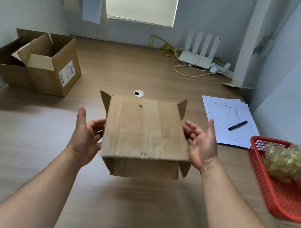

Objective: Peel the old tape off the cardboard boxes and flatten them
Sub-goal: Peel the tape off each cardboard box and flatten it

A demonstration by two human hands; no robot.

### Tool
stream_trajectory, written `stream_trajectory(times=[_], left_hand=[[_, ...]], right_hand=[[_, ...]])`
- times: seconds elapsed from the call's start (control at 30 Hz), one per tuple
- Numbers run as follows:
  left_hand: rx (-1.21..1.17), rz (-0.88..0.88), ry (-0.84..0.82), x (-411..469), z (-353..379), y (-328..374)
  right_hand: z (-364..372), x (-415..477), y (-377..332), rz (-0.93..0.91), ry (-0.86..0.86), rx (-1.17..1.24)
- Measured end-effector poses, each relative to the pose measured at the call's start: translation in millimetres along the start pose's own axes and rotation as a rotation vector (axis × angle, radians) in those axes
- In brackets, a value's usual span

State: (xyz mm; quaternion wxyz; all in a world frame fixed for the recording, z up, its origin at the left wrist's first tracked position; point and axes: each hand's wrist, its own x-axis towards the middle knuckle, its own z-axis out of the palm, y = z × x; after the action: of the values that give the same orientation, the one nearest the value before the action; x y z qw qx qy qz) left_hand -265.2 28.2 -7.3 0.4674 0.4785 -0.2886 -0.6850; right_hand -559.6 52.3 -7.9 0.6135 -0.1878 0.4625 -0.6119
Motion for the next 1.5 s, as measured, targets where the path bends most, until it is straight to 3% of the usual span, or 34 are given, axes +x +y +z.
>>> stream_trajectory(times=[0.2,0.4,0.57,0.67,0.8,1.0,1.07,1.13,1.2,1.33,1.5], left_hand=[[0.383,-0.121,0.001,2.1,2.6,-30.7],[0.409,-0.152,0.013,7.9,-4.3,-42.8],[0.496,-0.093,0.065,16.9,-3.5,-53.5],[0.477,-0.068,0.141,20.6,-9.8,-54.3],[0.451,-0.074,0.215,25.9,-29.8,-51.6],[0.519,-0.062,0.268,28.7,-48.5,-59.2],[0.707,-0.044,0.312,28.6,-49.8,-66.0],[1.158,-0.023,0.364,27.3,-51.8,-78.6],[1.472,0.081,0.309,23.0,-48.7,-93.5],[1.739,0.180,0.025,26.8,-40.3,-125.0],[1.922,0.174,-0.007,39.7,-44.7,-137.3]], right_hand=[[2.9,-2.5,30.8,0.089,0.033,-0.244],[1.7,3.9,37.2,0.074,0.074,-0.307],[-4.4,13.6,58.7,0.028,0.037,-0.673],[-2.1,18.4,73.5,0.042,-0.002,-0.737],[-1.5,26.3,93.5,0.010,0.022,-1.343],[-1.5,20.4,127.6,0.042,-0.064,-1.837],[-1.3,22.7,132.1,0.046,-0.058,-1.916],[-0.4,24.5,136.3,0.050,-0.051,-1.985],[0.8,24.5,140.0,0.046,-0.042,-2.020],[-0.3,25.5,143.5,0.014,-0.049,-2.057],[3.3,30.4,147.7,-0.181,-0.183,-2.063]])
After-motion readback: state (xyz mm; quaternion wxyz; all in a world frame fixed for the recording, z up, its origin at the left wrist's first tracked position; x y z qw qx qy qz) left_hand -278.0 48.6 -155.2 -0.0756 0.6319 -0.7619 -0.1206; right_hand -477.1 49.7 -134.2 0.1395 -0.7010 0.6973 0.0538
